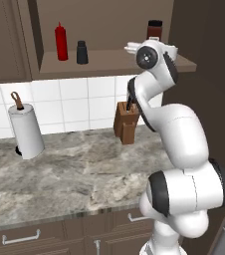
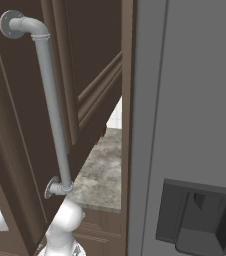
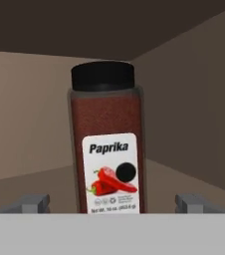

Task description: Collect the paprika, ketchup, and shaker from the cabinet and place them next to the stove.

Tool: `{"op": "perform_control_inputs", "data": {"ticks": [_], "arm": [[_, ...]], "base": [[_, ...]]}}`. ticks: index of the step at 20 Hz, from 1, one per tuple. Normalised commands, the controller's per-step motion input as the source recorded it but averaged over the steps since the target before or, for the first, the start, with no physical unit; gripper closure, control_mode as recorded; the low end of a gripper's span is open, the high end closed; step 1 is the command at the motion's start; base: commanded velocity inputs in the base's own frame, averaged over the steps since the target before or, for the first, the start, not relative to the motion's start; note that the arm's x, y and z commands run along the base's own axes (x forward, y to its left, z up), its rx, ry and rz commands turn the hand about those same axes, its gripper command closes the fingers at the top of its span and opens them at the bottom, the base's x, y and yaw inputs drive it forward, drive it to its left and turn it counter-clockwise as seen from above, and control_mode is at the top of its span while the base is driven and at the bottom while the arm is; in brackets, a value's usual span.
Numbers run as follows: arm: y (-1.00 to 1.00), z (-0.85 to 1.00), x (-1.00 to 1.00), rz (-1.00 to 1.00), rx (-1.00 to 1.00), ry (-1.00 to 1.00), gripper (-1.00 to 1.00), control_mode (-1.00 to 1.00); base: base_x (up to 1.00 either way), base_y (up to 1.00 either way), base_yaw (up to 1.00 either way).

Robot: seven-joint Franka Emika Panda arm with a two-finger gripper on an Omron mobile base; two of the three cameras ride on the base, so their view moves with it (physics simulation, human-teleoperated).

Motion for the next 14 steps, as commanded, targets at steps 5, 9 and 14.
{"op": "perform_control_inputs", "data": {"ticks": [5, 9, 14], "arm": [[-0.02, 0.00, 0.20, 0.00, 0.00, 0.01, -1.00, -1.00], [-0.01, 0.00, 0.30, 0.00, 0.00, 0.01, -1.00, -1.00], [-0.22, -0.03, 0.03, 0.00, 0.00, 0.00, -1.00, -1.00]], "base": [[0.00, 0.00, 0.00], [0.00, 0.00, 0.00], [0.00, 0.00, 0.00]]}}
